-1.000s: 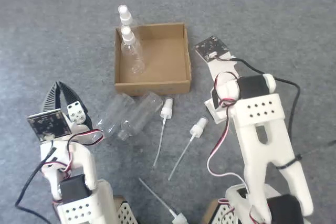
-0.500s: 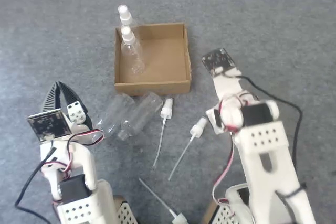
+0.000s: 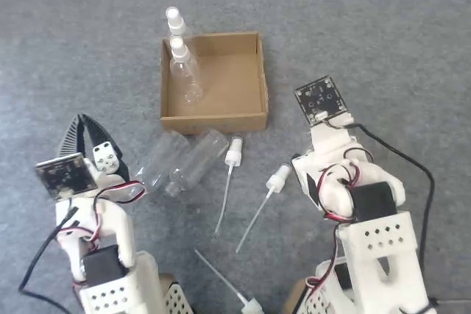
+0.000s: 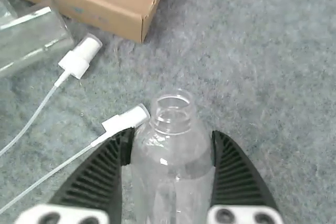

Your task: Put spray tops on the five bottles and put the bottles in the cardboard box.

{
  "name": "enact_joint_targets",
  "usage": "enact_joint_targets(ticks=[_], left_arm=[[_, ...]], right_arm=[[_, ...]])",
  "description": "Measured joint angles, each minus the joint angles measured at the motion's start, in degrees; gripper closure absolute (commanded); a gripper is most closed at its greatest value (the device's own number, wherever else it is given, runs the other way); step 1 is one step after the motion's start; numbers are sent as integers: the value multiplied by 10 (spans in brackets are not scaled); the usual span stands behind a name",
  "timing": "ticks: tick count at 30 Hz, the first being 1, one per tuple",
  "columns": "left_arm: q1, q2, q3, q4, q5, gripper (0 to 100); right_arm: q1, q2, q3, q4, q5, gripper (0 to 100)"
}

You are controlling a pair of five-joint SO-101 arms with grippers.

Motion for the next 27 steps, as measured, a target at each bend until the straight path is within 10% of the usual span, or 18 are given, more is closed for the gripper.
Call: enact_joint_targets(ticks=[27], left_arm=[[234, -6, -146, 92, -26, 949]], right_arm=[[91, -1, 15, -39, -33, 923]])
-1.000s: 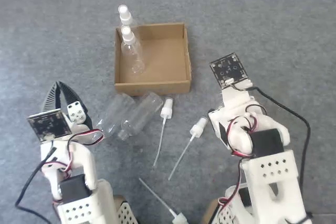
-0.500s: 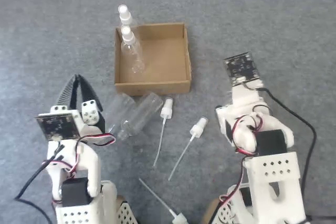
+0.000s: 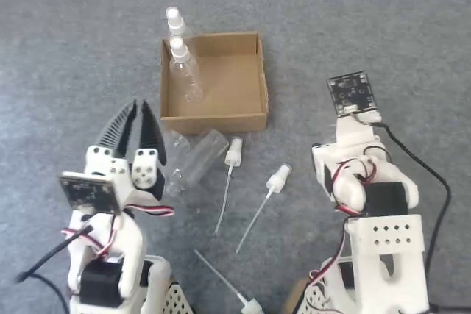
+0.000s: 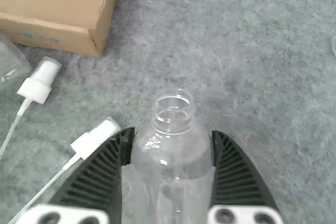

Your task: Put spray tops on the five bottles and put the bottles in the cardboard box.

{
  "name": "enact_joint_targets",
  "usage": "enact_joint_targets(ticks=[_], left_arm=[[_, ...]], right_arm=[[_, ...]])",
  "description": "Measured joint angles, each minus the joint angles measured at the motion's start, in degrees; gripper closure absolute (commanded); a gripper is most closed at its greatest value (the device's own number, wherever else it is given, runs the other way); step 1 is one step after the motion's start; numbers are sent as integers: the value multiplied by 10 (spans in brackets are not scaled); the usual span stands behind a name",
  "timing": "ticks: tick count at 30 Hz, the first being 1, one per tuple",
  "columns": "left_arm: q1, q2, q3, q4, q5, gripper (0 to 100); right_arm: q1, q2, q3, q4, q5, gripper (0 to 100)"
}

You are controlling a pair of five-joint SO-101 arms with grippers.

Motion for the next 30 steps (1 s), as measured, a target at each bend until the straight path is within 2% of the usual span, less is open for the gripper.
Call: enact_joint_targets(ticks=[5, 13, 20, 30], left_arm=[[36, 0, -4, 10, -33, 950], [124, -1, -67, 106, -69, 950], [172, 4, -77, 121, -101, 951], [235, 237, -156, 131, -144, 952]], right_arm=[[45, 0, 0, -14, -22, 923], [90, 0, 0, -23, -24, 923], [128, 0, 0, -38, -48, 923], [179, 0, 0, -49, -54, 923]])
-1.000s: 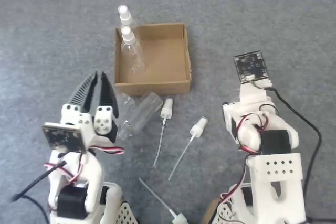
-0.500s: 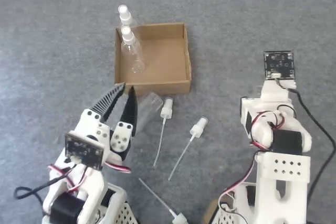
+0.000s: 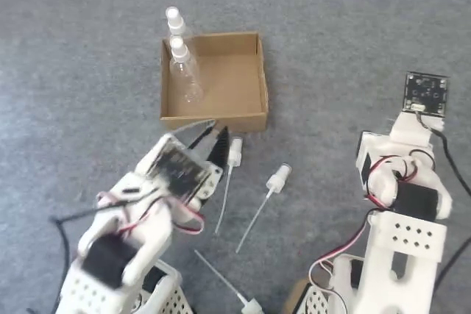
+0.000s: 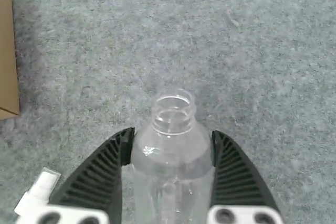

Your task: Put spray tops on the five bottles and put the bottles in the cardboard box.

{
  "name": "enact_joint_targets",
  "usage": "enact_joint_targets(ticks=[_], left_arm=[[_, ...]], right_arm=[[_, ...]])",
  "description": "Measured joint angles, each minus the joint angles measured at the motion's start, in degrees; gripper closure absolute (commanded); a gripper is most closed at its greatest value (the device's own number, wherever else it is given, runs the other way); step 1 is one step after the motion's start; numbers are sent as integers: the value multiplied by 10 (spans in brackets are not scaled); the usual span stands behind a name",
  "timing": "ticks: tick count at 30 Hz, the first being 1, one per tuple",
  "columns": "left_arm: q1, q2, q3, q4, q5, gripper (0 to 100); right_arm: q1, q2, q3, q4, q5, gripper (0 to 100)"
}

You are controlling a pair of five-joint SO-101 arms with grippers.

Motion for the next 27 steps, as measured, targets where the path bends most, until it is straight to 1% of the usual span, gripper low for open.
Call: enact_joint_targets(ticks=[4, 9, 14, 19, 27], left_arm=[[18, 105, -32, 0, -3, 952], [23, 204, -72, 7, -3, 952], [43, 288, -127, 36, -3, 952], [69, 375, -192, 68, -3, 952], [72, 535, -301, 132, -3, 951]], right_arm=[[5, 0, 0, 0, 0, 923], [5, 0, 0, 0, 0, 923], [7, 0, 0, 0, 0, 923], [32, 0, 0, 0, 0, 923], [41, 0, 0, 0, 0, 923]])
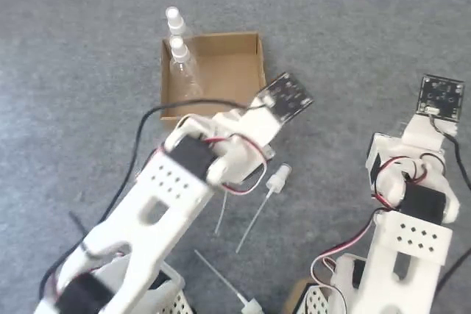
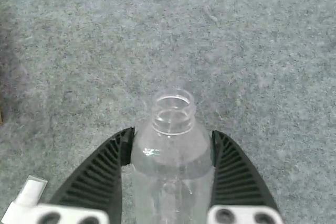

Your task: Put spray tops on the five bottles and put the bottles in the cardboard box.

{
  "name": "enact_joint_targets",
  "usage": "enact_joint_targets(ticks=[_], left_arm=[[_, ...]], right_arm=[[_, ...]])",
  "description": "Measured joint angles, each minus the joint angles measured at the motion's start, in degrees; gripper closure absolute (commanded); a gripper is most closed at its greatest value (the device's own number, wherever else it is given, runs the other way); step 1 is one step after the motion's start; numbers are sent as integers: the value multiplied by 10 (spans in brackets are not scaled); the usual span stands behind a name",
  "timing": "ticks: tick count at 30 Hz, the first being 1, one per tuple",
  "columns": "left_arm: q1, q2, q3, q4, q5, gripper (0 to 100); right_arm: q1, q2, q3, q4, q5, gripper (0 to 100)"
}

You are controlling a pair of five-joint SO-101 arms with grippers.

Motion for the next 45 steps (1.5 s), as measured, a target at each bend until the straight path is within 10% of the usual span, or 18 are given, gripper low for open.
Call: enact_joint_targets(ticks=[45], left_arm=[[50, 462, -204, 19, 135, 881]], right_arm=[[26, 0, 0, 0, 0, 923]])
